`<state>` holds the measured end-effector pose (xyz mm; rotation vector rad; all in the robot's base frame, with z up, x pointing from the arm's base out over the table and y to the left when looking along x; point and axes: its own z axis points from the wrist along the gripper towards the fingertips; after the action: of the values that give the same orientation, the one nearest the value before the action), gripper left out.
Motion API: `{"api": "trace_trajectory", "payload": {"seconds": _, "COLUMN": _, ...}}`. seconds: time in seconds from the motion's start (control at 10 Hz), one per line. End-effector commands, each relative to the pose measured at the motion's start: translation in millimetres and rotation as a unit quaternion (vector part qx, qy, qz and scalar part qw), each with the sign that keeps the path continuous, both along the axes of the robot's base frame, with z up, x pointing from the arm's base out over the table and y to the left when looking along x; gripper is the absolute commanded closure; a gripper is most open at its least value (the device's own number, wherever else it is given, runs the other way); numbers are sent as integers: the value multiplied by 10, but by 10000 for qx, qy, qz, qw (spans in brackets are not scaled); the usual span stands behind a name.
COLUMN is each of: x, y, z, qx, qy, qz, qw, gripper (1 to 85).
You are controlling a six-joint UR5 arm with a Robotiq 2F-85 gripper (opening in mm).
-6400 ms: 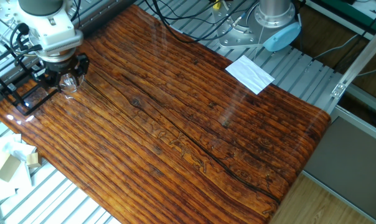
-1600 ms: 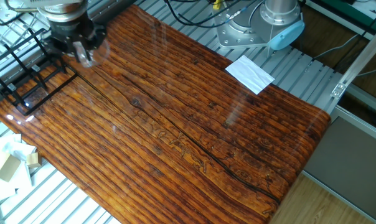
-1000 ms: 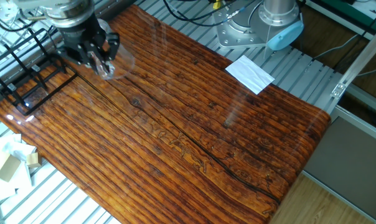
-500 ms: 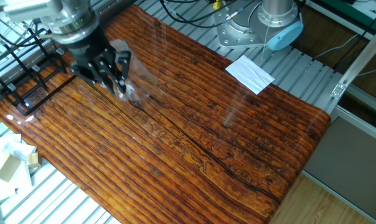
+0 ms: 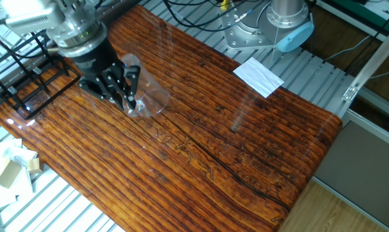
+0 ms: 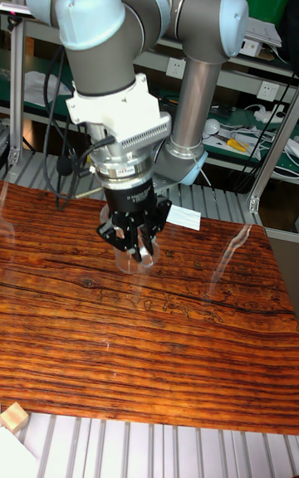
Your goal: Take the cup off the cup rack
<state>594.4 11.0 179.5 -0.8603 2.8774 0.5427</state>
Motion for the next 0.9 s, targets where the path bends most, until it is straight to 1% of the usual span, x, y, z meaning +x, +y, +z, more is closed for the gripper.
{"api": "trace_trajectory", "payload": {"seconds": 0.0, "x": 116, "y": 268, "z": -30, "qx": 396, "qy": -82, "qz": -197, "qw": 9990, "gripper": 847}}
{"api": "trace_trajectory", "payload": {"seconds": 0.1, "x": 120, "y": 408, "z": -8, "qx": 656, "qy": -3, "qz": -325, "qw": 9973, "gripper": 847}}
{"api": "trace_trajectory", "payload": {"seconds": 0.2, "x": 144, "y": 446, "z": -18, "qx": 741, "qy": 9, "qz": -363, "qw": 9966, "gripper": 847}}
{"api": "trace_trajectory", "payload": {"seconds": 0.4, "x": 151, "y": 459, "z": -34, "qx": 741, "qy": -8, "qz": -363, "qw": 9966, "gripper": 847}}
{"api": "trace_trajectory", "payload": {"seconds": 0.5, "x": 147, "y": 480, "z": -36, "qx": 794, "qy": 17, "qz": -394, "qw": 9961, "gripper": 847}}
{"api": "trace_trajectory", "payload": {"seconds": 0.8, "x": 137, "y": 653, "z": -15, "qx": 1190, "qy": 114, "qz": -532, "qw": 9914, "gripper": 847}}
